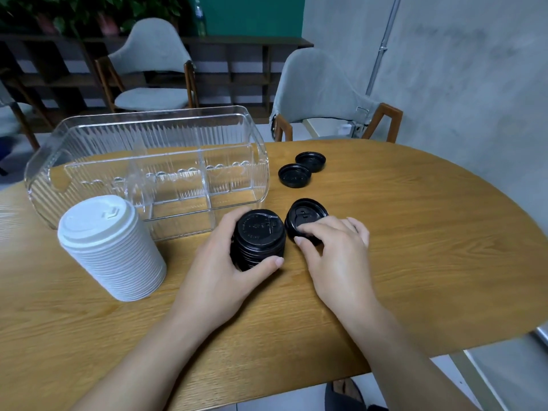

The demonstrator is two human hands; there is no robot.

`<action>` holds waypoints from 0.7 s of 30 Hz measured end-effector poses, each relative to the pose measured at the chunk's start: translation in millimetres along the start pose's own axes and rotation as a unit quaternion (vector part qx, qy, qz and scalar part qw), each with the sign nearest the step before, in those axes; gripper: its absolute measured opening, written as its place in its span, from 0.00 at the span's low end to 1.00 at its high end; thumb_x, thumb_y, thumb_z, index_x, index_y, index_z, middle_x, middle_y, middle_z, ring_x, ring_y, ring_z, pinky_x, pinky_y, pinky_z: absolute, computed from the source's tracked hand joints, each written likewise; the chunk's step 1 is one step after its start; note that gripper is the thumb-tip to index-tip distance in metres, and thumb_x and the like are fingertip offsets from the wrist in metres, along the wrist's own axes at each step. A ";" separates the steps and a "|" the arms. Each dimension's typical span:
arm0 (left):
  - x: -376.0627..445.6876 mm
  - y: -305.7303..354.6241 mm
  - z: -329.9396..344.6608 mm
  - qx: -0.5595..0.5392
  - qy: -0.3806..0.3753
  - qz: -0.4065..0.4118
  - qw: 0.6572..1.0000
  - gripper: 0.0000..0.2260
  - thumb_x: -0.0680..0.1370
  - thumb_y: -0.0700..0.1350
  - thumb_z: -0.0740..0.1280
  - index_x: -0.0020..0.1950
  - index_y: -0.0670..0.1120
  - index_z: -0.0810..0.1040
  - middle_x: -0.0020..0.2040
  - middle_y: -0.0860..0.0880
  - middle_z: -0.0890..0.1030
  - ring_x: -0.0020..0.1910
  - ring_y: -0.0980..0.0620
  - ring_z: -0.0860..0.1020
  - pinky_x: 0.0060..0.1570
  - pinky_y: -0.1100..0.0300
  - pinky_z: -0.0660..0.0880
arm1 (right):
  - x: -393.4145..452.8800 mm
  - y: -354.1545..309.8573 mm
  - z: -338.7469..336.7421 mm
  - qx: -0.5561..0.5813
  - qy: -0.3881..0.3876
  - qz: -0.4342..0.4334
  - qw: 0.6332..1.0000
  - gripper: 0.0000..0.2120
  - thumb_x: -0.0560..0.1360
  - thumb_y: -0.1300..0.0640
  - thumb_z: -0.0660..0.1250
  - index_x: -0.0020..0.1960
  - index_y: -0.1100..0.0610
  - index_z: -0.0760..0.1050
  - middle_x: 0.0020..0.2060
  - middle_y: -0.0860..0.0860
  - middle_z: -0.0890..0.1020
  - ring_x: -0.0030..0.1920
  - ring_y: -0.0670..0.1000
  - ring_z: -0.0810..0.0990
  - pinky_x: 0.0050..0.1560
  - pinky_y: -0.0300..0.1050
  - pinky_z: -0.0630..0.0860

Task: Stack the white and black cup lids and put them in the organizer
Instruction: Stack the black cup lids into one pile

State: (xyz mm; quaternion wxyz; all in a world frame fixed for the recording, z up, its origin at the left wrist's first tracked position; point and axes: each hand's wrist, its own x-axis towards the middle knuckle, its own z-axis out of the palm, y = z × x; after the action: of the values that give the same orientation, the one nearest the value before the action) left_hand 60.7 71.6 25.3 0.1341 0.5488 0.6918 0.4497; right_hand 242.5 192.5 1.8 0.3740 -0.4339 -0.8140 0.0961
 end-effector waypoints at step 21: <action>-3.6 0.8 -0.9 -0.019 0.002 -0.008 1.000 0.38 0.73 0.61 0.84 0.80 0.64 0.71 0.68 0.69 0.82 0.69 0.67 0.79 0.71 0.60 0.75 | 12.6 -14.1 -37.9 0.240 -0.003 0.121 0.963 0.06 0.76 0.51 0.81 0.45 0.46 0.85 0.42 0.41 0.86 0.46 0.45 0.80 0.57 0.49 0.78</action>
State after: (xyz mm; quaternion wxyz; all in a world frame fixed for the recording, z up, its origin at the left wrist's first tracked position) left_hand 61.9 68.1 25.3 0.1465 0.5393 0.6882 0.4627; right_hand 255.5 187.4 41.8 0.4504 -0.4260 -0.7097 0.3346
